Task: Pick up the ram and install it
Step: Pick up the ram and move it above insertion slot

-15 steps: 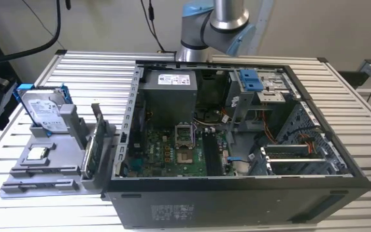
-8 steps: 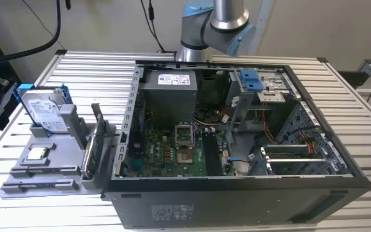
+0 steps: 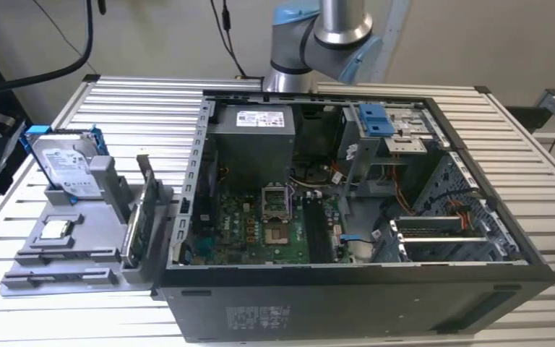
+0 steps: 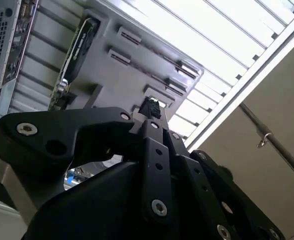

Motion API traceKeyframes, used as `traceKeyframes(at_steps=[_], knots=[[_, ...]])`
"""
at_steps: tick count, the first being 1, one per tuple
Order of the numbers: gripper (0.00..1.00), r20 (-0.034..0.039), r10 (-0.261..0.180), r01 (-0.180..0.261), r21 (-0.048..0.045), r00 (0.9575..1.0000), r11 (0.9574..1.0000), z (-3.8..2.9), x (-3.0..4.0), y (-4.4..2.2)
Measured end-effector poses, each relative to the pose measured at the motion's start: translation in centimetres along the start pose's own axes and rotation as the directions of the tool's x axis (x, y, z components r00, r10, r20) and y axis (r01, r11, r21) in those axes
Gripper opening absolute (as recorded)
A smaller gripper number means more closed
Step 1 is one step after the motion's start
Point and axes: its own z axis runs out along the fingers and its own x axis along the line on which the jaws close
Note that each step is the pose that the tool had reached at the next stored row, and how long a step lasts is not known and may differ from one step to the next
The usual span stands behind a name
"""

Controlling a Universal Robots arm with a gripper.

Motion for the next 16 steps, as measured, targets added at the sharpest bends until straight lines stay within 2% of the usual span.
traceKeyframes(at_steps=[4, 8, 12, 16], knots=[[0.11, -0.0019, -0.047, 0.047, -0.001, 0.9989, 0.9989, 0.0, 0.0, 0.0], [0.11, -0.004, -0.095, 0.095, -0.002, 0.9955, 0.9955, 0.0, 0.0, 0.0], [0.11, -0.0058, -0.142, 0.142, -0.0032, 0.9899, 0.9899, 0.0, 0.0, 0.0], [0.11, -0.0075, -0.187, 0.187, -0.0043, 0.9823, 0.9823, 0.0, 0.0, 0.0]])
